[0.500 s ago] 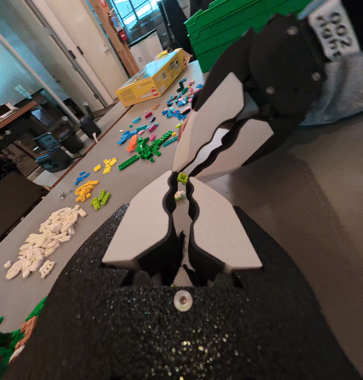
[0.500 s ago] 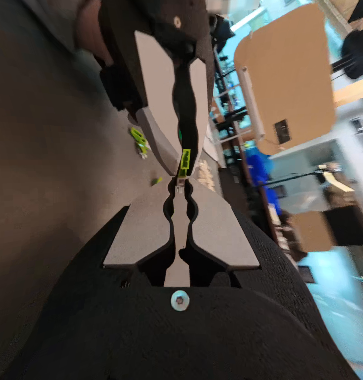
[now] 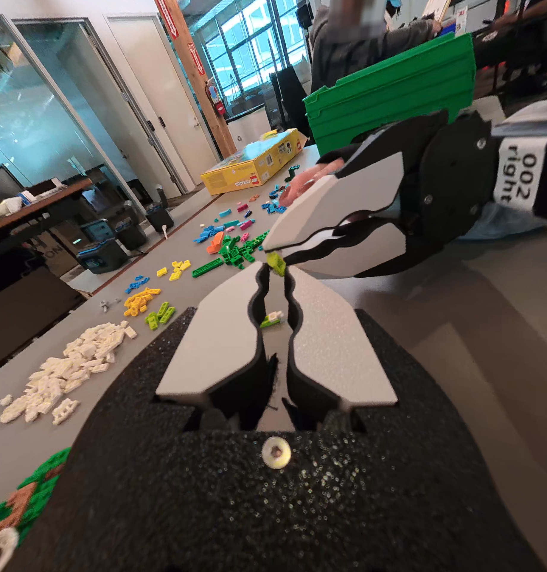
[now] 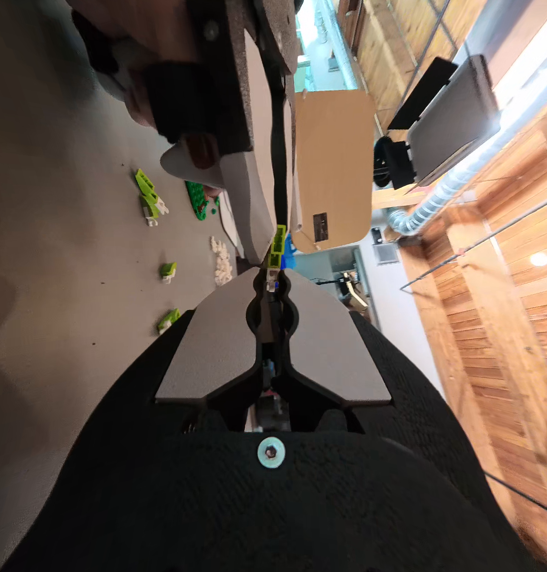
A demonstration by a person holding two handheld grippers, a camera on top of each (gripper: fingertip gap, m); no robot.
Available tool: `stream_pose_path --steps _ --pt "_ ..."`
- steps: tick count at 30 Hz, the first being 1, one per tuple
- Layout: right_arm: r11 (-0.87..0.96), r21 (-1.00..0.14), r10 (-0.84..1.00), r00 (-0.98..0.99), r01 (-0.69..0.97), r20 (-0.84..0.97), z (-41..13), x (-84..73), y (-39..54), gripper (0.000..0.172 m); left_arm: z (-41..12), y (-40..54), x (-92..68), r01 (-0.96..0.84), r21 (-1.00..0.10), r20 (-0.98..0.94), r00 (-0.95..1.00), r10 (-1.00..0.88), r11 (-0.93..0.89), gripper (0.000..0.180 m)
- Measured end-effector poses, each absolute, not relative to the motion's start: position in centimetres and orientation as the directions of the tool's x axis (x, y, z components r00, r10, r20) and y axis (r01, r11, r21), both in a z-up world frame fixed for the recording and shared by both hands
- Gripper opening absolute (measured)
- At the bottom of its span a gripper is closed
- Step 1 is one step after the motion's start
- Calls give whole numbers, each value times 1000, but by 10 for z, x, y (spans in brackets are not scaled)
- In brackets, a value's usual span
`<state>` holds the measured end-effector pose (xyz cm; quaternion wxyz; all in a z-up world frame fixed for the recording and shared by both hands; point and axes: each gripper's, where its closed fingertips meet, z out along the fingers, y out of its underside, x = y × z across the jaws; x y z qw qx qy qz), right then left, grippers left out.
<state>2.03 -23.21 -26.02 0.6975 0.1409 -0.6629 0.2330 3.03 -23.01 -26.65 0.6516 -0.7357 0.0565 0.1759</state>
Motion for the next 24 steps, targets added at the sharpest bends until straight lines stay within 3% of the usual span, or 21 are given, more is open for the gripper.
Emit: stream_pose_path --steps 6,15,17,21,24 --pt "838 -30 86 78 -545 993 -264 23 -235 7 -262 -227 34 -254 -962 -265 954 140 -96 21" --pt "830 -34 104 95 -556 990 -262 25 -236 7 -263 -226 36 -240 -965 -253 959 128 -107 11" --pt "827 -108 143 21 -552 989 -267 21 -234 9 -268 -226 32 -274 -950 -296 944 148 -152 9" --pt "786 -385 321 -213 -484 923 -273 10 -225 21 -278 -229 21 -493 -820 -555 809 195 -290 8" --pt "776 -452 336 -317 -439 887 -285 8 -224 21 -285 -227 22 -598 -716 -680 715 164 -359 8"
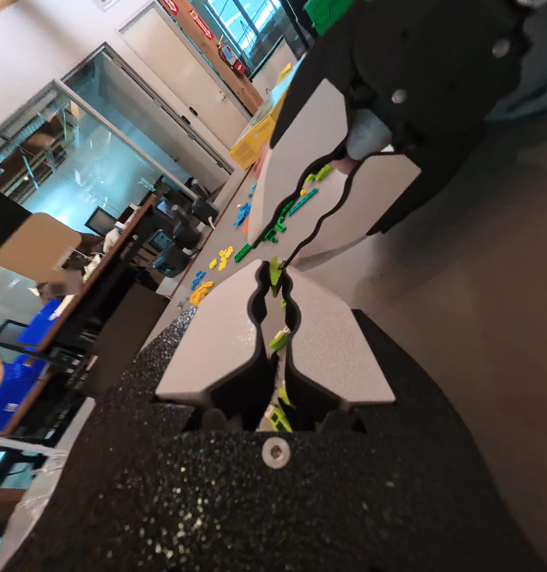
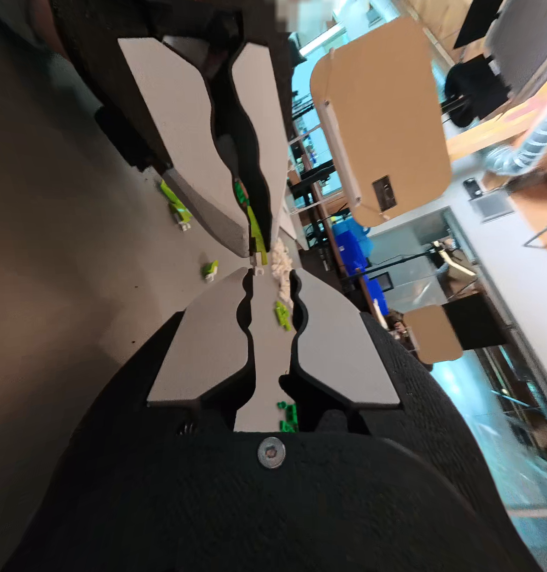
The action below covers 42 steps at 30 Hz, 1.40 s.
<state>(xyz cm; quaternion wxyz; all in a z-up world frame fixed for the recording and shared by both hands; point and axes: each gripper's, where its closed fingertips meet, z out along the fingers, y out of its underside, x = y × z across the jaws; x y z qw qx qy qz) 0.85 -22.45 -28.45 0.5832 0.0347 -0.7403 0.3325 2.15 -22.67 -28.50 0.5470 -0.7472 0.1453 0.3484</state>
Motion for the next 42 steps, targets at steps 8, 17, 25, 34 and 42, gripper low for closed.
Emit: stream_pose_path --steps 8,17,25,34,42 --pt "763 -539 367 -448 -356 815 -296 10 -230 6 -288 -224 29 -655 -665 -728 677 112 -359 8" --pt "684 -689 535 -477 -240 697 -275 10 -229 4 -263 -226 26 -630 -685 -726 634 268 -366 9" --pt "794 -489 383 -328 -361 864 -269 13 -228 4 -261 -227 27 -578 -748 -660 696 282 -325 9" --pt "851 -403 296 -326 -338 898 -287 7 -226 4 -283 -228 20 -588 -699 -693 698 181 -408 8" --pt "902 -340 247 -327 -265 912 -298 1 -220 4 -296 -228 4 -673 -391 -909 392 146 -628 11"
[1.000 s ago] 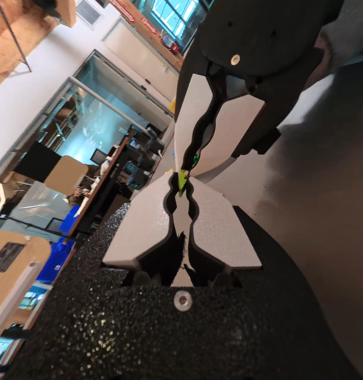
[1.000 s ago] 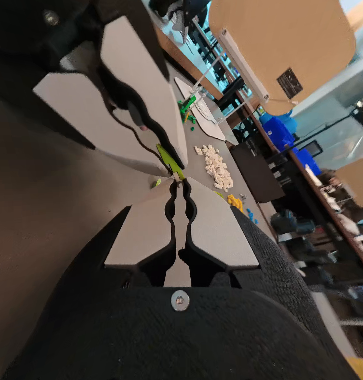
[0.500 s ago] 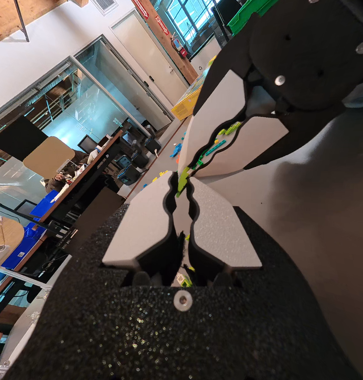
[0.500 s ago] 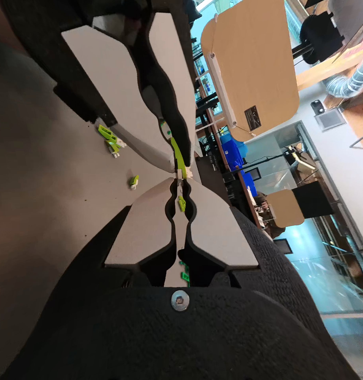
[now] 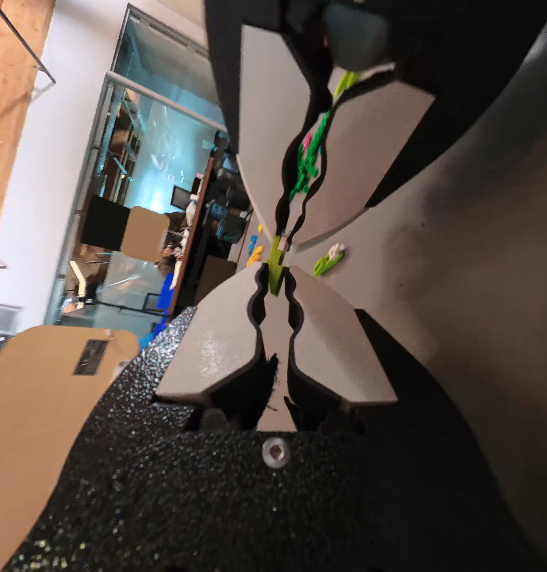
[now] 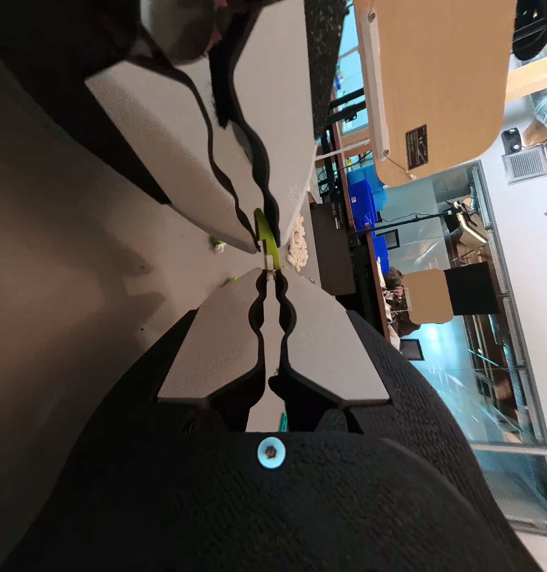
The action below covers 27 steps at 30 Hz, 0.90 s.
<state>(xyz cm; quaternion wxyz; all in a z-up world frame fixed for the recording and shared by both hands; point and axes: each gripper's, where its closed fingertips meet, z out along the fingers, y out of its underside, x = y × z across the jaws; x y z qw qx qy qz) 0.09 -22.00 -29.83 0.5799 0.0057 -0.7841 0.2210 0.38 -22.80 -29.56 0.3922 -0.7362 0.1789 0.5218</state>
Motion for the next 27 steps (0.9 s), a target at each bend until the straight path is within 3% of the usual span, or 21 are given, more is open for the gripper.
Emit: stream_pose_path --steps 2,5,10,13,20,27 --pt "905 -342 247 -341 -254 907 -301 1 -222 4 -297 -227 2 -672 -357 -924 359 136 -649 14" --pt "897 -374 282 -349 -234 894 -299 2 -223 4 -296 -228 3 -660 -397 -906 395 155 -638 10" --pt "903 -356 264 -342 -240 902 -300 0 -221 4 -297 -226 7 -673 -401 -903 404 145 -621 18" --pt "899 -362 268 -345 -247 900 -300 0 -220 4 -297 -227 8 -670 -434 -886 440 149 -603 9" --pt "890 -372 273 -347 -263 897 -295 3 -223 4 -295 -229 8 -535 -615 -747 632 209 -579 9" --pt "930 -243 174 -251 -275 952 -291 4 -224 4 -293 -230 5 -406 -744 -609 739 288 -531 10"
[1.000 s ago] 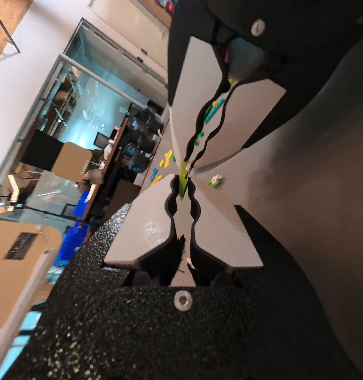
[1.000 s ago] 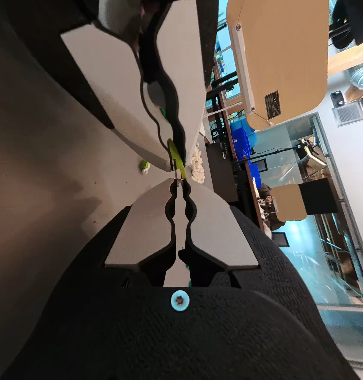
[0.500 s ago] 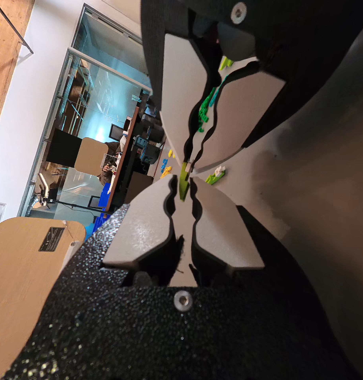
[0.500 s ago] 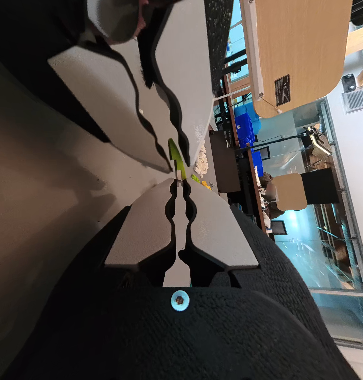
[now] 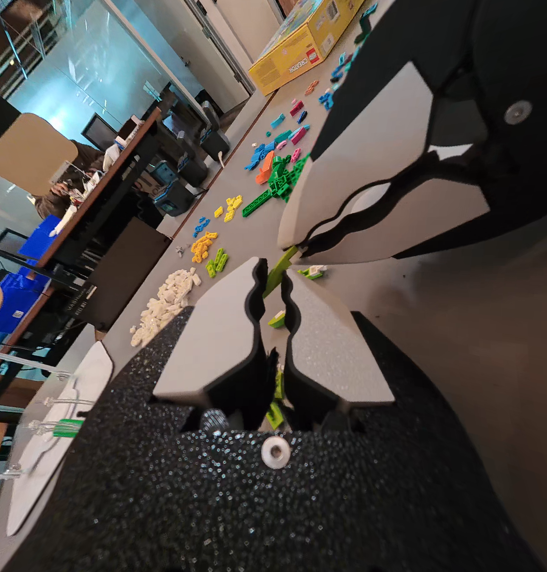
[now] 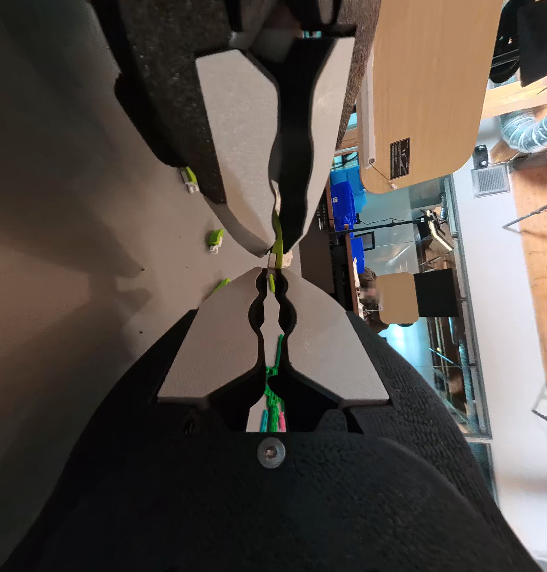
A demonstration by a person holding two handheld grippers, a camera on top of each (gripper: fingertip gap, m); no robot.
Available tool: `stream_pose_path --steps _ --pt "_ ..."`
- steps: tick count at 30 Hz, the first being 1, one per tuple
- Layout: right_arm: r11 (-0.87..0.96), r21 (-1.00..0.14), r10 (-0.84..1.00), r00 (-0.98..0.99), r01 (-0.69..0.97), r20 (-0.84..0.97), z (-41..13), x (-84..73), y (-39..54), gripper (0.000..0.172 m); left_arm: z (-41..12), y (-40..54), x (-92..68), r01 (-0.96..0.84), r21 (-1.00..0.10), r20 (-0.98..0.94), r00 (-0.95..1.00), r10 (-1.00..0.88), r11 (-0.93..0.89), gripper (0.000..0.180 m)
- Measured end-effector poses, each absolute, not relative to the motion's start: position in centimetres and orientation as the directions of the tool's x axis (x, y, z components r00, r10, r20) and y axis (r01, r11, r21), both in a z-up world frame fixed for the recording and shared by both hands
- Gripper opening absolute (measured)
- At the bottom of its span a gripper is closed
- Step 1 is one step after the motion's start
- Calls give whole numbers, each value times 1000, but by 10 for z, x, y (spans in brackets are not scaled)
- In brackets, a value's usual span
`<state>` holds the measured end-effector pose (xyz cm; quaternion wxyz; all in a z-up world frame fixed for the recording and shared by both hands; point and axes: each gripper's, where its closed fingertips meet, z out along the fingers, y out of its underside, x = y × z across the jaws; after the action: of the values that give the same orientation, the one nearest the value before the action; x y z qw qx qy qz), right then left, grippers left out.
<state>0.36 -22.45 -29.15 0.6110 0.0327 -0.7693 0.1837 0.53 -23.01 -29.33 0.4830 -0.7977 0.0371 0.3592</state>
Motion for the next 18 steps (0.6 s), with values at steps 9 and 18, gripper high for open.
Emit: stream_pose_path --steps 9,18 --pt "907 -378 302 -340 -185 891 -299 -2 -219 4 -303 -227 4 -402 -716 -615 750 243 -571 8" --pt "875 -473 412 -358 -101 838 -300 -4 -218 7 -303 -227 6 -450 -673 -663 718 209 -588 8"
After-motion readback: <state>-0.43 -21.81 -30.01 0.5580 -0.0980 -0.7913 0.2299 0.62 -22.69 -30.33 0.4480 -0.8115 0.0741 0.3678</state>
